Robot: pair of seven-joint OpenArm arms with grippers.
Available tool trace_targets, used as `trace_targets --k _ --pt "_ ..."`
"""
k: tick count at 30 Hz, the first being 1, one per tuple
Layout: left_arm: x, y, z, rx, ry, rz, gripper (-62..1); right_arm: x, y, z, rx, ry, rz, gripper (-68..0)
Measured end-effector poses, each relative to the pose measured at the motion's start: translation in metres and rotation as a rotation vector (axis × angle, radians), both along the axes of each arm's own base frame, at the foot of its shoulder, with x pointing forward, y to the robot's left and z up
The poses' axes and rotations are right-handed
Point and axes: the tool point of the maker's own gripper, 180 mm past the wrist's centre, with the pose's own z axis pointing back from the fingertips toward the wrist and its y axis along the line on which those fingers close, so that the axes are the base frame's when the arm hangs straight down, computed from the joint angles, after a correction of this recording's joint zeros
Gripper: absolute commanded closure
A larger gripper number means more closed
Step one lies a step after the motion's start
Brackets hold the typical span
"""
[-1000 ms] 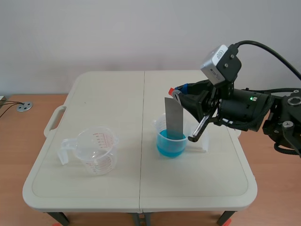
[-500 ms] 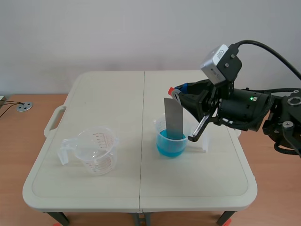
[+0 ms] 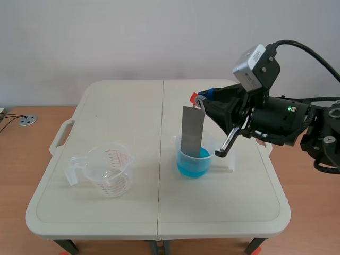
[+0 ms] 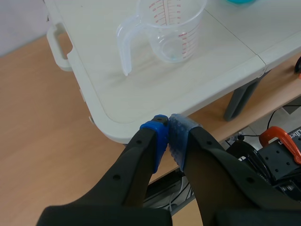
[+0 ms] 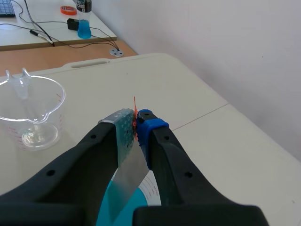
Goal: Hold the metal plate by the orange handle, dip it into the blue solution, take it out and point at it, then put the plate back in the beaker on the left.
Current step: 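Hold the plate still in the solution, then raise the plate and point at it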
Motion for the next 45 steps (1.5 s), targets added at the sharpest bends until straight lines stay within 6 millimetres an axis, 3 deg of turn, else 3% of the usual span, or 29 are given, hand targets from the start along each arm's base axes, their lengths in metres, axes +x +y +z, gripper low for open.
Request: trace_targets --k 19,27,33,38,45 --pt "0.003 0.0 0.002 -0.002 -0.011 -0.001 -3.6 -0.006 -0.001 0.056 -0.018 -0.172 0.049 -1.3" --pt "0.045 0.001 0.021 0.024 -0.135 -0.05 -3.6 -0.009 -0.003 0.077 -0.018 -0.231 0.052 -1.3" --pt "0.065 -0.004 0.034 0.027 -0.185 -0.125 -3.6 -0.01 -0.003 0.089 0.004 -0.253 0.049 -1.3" --pt "0.089 -0.007 0.043 0.04 -0.232 -0.128 -3.6 -0.008 -0.005 0.09 -0.006 -0.254 0.039 -1.3" --pt "0.129 -0.036 0.049 0.035 -0.256 -0.178 -3.6 -0.008 -0.005 0.09 -0.005 -0.255 0.039 -1.3"
